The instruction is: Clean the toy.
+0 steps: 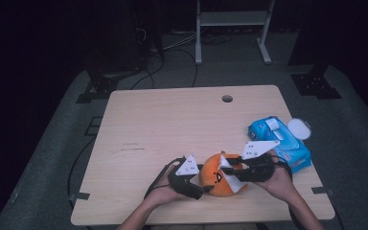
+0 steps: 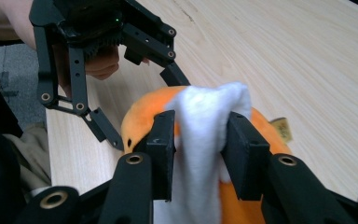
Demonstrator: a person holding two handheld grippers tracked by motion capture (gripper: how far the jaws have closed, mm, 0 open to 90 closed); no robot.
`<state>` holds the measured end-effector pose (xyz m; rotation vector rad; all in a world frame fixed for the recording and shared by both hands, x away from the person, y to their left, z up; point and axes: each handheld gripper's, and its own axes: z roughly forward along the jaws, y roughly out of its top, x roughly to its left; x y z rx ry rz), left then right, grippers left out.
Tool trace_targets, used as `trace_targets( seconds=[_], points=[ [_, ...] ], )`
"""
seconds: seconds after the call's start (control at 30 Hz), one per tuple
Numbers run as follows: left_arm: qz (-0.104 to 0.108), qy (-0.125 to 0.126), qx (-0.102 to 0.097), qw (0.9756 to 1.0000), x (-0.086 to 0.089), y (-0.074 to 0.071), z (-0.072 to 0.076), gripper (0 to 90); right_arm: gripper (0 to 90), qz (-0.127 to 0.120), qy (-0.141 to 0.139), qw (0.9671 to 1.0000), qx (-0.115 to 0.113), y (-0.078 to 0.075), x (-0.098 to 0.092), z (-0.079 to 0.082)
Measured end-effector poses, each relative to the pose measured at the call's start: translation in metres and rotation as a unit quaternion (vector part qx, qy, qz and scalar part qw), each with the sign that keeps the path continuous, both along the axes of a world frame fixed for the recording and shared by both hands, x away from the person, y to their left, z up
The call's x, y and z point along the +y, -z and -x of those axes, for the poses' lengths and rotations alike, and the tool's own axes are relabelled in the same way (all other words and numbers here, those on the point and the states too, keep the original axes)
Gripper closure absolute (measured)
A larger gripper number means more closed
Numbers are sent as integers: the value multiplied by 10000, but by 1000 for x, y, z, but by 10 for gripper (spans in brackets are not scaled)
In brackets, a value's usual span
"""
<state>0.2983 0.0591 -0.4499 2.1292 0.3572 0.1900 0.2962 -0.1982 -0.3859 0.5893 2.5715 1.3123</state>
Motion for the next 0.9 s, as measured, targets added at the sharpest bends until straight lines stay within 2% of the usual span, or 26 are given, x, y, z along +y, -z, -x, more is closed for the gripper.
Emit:
trace_targets(
  seconds=[0.17,0.3,0.37,0.5,0.63,0.7,0.83,0.9],
  points=[
    [1,0,-5,10000,0,0,0,244,721,181,17,9998,77,0,-9,-1],
    [-21,22,-49,10000,-2,0,1,246,809,346,32,9993,169,6,-5,-1],
    [-64,67,-90,9999,-2,0,1,259,823,345,94,9993,99,5,-2,-1],
    [-108,163,-237,9995,-6,-1,4,272,826,-84,88,9999,-27,0,13,0],
    [-116,160,-210,9996,-3,0,3,277,827,220,54,9995,-240,1,30,2],
    [-87,159,-181,9997,-2,1,2,281,829,294,164,9992,-222,4,24,-1],
    [-52,154,-161,9997,-1,2,1,281,832,217,433,9988,-80,9,1,-7],
    [-34,159,-139,9998,-2,1,0,278,835,165,471,9987,-28,10,-4,-7]
  ],
)
